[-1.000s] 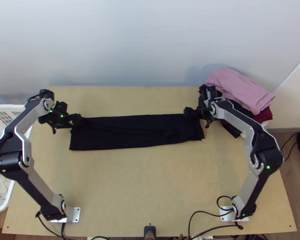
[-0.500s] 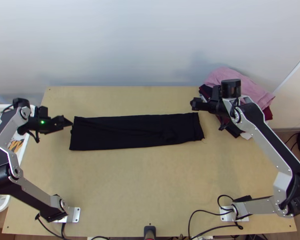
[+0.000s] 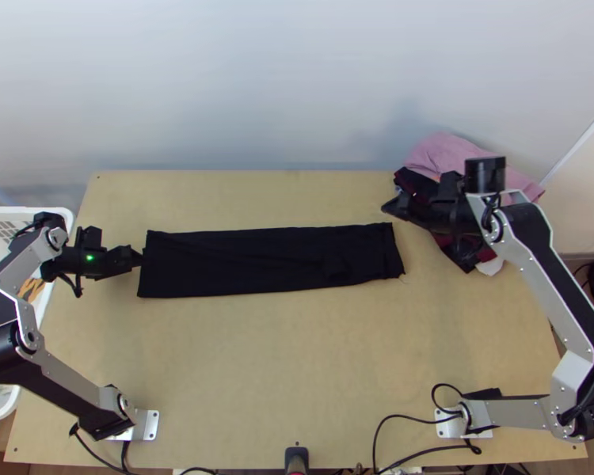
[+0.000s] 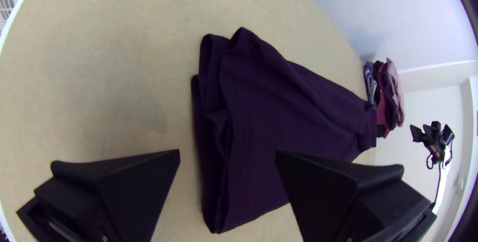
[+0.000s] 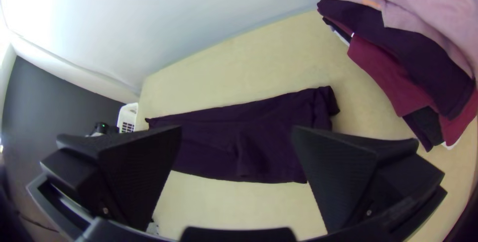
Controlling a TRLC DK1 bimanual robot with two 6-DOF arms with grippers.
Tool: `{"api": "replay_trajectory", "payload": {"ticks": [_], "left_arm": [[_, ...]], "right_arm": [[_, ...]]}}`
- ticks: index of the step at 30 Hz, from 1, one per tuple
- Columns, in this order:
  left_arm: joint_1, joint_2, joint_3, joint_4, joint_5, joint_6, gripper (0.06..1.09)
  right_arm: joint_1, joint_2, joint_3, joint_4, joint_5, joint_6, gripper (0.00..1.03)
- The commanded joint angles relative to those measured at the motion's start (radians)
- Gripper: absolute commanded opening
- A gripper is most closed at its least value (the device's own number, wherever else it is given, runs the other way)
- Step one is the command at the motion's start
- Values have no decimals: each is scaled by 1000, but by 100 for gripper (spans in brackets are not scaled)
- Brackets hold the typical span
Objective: Fold the t-shirt
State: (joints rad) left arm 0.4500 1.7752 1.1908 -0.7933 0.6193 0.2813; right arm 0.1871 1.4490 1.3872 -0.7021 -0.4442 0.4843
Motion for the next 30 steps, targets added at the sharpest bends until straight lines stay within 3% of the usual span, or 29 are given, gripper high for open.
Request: {"api": "replay_trajectory", "payload": {"ticks": [1, 20, 22, 23, 25, 26, 30], "left_arm": [[7, 40, -25, 17, 13, 10, 99], [-318, 105, -80, 221, -33, -269, 98], [-332, 93, -92, 240, -38, -294, 86], [-333, 82, -103, 250, -39, -303, 73], [-329, 75, -119, 270, -53, -306, 24], [-321, 76, -119, 270, -75, -306, 9], [-218, 52, -131, 232, -76, -243, 10]], "right_arm": [[-6, -32, 52, -20, -27, 46, 99], [-2, -62, 92, -45, -36, 77, 99], [-3, -67, 87, -46, -36, 76, 99], [-5, -70, 82, -46, -36, 76, 99], [-6, -76, 70, -46, -37, 76, 99], [-8, -79, 65, -46, -37, 74, 99], [-11, -98, 41, -46, -37, 73, 99]]}}
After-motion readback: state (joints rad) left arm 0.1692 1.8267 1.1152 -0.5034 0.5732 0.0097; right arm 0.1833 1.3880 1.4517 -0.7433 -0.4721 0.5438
